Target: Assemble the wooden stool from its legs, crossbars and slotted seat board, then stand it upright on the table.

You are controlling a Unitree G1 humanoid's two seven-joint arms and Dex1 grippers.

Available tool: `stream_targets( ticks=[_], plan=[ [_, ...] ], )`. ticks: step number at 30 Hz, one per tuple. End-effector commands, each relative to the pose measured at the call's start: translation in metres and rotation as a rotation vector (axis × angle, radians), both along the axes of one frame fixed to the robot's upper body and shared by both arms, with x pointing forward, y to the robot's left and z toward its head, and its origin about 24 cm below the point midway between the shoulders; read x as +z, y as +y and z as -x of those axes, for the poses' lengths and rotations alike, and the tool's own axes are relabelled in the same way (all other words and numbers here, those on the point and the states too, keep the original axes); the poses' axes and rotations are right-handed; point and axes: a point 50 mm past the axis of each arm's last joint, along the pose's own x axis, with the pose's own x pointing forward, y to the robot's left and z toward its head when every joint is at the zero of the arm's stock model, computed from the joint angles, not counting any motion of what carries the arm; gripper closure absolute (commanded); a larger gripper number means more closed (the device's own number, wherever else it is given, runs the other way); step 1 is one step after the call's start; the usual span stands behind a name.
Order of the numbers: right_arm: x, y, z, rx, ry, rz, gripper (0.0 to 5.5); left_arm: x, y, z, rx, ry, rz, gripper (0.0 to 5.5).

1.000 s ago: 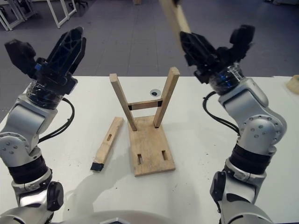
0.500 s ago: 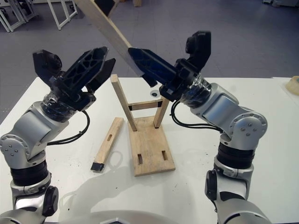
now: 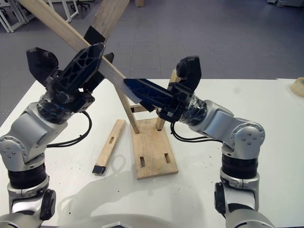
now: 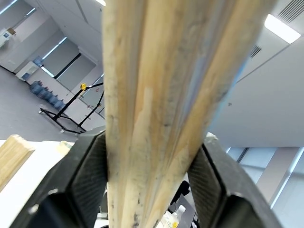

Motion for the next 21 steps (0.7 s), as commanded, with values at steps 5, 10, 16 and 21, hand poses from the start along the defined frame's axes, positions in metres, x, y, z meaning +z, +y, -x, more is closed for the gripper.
stream_targets(
  ticks=[5,10,16,21],
  plan=[
    [-0.006,-0.006,0.002,-0.005,-0.043,0.080,3.51,-0.005,0.008,-0.005,0.051,-0.019,-0.035,3.32],
    [-0.018,-0.015,0.007,0.017,-0.092,0.160,2.28,-0.007,0.021,-0.011,0.134,-0.027,-0.046,3.44],
    [-0.057,-0.048,0.011,-0.011,-0.090,0.403,1.75,-0.022,0.033,0.003,0.140,-0.168,-0.246,3.45],
    [-0.086,-0.071,0.008,-0.083,-0.112,0.639,1.75,-0.069,0.023,0.016,-0.018,-0.282,-0.520,3.45]
  ],
)
